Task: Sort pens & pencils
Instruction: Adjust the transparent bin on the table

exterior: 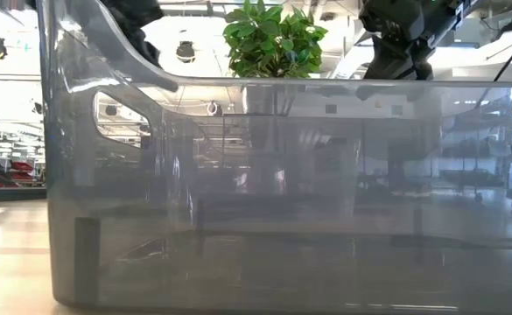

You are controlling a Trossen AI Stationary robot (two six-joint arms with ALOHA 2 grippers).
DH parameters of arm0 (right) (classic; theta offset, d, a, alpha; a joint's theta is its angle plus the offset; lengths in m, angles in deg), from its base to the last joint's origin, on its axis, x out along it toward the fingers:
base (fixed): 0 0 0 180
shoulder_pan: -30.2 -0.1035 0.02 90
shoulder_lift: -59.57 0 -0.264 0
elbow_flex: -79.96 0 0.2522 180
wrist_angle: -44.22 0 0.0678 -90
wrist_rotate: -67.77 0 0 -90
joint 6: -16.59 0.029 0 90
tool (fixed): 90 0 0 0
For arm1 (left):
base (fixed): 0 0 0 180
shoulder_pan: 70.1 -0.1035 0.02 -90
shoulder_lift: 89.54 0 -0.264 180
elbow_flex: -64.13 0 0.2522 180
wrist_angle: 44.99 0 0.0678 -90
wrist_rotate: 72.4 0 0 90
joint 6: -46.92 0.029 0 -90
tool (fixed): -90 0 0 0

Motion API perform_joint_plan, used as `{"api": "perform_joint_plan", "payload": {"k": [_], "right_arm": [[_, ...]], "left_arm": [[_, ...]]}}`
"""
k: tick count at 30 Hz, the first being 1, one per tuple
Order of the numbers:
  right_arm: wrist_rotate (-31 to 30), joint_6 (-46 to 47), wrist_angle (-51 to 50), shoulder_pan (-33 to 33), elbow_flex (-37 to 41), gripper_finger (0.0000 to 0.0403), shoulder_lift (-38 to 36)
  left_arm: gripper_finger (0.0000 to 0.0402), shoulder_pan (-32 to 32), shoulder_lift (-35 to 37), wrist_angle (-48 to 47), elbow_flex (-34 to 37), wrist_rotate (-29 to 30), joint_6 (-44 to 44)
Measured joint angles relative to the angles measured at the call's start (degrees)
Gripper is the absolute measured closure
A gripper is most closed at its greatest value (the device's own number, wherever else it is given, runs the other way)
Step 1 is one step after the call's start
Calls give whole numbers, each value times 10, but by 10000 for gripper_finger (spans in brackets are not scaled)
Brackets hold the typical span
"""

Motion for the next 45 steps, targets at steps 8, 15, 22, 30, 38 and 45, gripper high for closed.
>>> {"api": "perform_joint_plan", "payload": {"k": [8,15,22,30,38,45], "right_arm": [[7,0,-8,5,0,356,0],[6,25,-51,9,0,356,0],[2,26,-63,13,0,356,0],[1,30,-82,12,0,356,0],[0,35,-87,12,0,356,0],[0,35,-86,12,0,356,0]], "left_arm": [[204,-82,-135,-53,-118,-62,118],[221,-111,-267,-59,-200,-74,216],[235,-111,-376,-58,-267,-74,243],[243,-91,-430,-56,-295,36,253],[244,-66,-433,-53,-295,115,198],[244,-48,-433,-41,-295,118,175]]}}
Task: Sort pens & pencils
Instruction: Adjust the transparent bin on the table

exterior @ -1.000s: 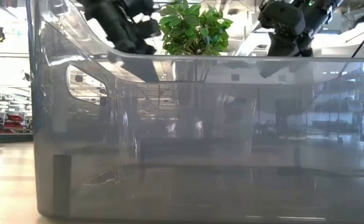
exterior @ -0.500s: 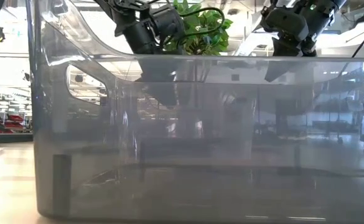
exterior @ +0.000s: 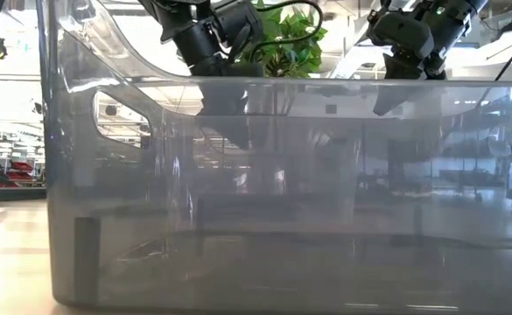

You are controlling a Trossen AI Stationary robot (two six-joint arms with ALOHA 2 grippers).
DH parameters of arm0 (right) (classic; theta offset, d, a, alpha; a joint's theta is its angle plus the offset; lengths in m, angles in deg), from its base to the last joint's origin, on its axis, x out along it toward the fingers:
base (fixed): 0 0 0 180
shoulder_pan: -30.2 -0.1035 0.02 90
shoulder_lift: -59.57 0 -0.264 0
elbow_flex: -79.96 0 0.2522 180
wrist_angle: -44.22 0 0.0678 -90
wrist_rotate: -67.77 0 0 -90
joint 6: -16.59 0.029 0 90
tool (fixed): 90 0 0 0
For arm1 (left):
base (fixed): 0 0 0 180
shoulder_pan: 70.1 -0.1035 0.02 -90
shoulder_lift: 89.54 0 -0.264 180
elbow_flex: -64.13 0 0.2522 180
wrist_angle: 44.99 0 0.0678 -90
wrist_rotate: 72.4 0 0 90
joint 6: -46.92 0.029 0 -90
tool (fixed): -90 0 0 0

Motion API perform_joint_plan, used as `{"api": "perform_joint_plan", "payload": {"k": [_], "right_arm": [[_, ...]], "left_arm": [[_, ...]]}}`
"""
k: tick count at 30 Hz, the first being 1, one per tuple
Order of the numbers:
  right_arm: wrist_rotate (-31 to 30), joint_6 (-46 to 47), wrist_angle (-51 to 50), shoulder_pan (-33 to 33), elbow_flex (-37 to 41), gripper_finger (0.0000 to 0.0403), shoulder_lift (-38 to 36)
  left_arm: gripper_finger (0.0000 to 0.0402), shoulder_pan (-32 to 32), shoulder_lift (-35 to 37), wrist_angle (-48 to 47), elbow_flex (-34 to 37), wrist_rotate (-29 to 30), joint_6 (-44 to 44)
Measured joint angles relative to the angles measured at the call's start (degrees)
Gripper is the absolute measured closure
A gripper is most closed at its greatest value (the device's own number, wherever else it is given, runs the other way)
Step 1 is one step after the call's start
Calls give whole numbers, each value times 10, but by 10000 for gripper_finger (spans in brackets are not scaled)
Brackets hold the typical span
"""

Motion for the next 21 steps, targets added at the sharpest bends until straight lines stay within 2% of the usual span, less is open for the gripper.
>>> {"api": "perform_joint_plan", "payload": {"k": [7,21], "right_arm": [[0,0,0,0,0,356,1],[-2,0,-1,3,1,356,67]], "left_arm": [[244,17,0,-1,0,-51,10],[244,18,-3,53,0,-62,27]]}}
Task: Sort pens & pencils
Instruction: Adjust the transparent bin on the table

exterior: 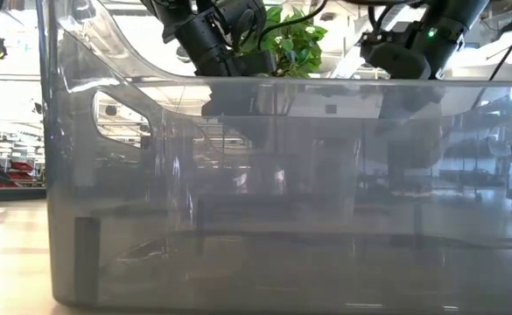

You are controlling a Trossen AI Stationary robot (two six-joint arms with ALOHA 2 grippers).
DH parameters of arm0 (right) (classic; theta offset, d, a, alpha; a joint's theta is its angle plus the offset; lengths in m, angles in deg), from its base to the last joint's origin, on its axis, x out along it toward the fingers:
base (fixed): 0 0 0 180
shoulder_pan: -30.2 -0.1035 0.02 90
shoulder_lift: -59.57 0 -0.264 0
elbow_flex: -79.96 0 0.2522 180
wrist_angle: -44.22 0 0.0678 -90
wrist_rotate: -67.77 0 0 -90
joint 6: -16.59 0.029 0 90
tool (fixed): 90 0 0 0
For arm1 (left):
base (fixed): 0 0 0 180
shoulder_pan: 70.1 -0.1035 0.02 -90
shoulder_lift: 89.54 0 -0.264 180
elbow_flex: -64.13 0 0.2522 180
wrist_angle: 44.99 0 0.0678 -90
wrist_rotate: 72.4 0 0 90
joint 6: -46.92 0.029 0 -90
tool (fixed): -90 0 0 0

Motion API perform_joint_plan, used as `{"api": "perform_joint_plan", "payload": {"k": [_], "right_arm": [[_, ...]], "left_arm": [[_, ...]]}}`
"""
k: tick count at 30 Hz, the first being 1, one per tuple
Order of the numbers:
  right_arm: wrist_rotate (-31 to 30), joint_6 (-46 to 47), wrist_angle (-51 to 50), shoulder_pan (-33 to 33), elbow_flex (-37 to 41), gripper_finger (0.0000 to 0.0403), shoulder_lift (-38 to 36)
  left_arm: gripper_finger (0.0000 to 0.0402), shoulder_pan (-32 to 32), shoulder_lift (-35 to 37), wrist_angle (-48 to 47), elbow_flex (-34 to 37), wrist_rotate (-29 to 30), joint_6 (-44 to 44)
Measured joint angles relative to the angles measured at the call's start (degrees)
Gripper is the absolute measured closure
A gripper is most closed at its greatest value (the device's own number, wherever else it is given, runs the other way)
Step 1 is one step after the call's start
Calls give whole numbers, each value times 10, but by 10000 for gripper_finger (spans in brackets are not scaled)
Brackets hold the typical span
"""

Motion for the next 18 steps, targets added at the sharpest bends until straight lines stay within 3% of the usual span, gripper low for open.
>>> {"api": "perform_joint_plan", "payload": {"k": [18], "right_arm": [[-4,-5,2,27,0,356,6]], "left_arm": [[244,-1,-2,5,0,-7,-17]]}}
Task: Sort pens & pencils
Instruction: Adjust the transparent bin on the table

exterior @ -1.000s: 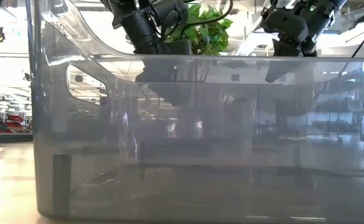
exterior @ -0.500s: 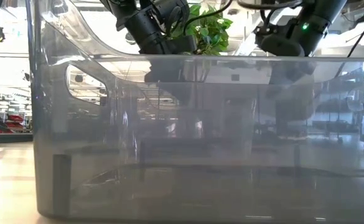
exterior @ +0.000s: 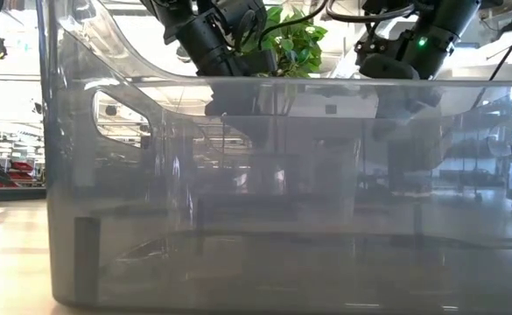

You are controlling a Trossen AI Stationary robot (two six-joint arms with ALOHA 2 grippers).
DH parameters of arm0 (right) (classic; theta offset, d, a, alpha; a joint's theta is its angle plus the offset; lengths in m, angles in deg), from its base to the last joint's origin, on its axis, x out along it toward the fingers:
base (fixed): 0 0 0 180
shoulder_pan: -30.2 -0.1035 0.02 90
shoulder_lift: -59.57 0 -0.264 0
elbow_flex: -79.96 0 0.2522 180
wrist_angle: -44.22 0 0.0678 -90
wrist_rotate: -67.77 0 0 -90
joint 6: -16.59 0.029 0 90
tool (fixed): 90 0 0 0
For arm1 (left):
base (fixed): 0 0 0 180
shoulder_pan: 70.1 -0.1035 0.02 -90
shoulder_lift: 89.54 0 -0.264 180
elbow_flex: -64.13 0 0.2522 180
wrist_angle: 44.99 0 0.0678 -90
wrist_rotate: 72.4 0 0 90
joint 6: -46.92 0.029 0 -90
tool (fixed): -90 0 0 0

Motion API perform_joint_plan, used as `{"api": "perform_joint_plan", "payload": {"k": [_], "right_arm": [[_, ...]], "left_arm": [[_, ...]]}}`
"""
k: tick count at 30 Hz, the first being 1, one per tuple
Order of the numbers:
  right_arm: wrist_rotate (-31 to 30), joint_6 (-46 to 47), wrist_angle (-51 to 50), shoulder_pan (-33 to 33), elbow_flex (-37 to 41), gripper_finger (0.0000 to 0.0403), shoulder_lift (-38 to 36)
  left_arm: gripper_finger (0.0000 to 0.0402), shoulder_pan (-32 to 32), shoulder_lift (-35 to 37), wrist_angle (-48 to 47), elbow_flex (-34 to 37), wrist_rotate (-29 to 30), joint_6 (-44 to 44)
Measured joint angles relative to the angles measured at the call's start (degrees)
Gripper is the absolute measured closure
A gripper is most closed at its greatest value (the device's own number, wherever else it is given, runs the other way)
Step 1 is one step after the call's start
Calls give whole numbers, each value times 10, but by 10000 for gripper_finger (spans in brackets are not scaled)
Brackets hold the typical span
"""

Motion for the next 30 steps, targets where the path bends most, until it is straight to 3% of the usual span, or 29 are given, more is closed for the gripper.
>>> {"api": "perform_joint_plan", "payload": {"k": [14,19,23,30], "right_arm": [[3,0,-9,0,2,356,-1],[3,0,-11,0,2,356,-1],[3,0,-13,0,2,356,-1],[3,1,-14,0,2,356,-1]], "left_arm": [[244,2,-85,33,1,16,16],[244,2,-90,37,1,3,17],[244,4,-90,35,1,-46,4],[244,24,-90,35,0,-55,3]]}}
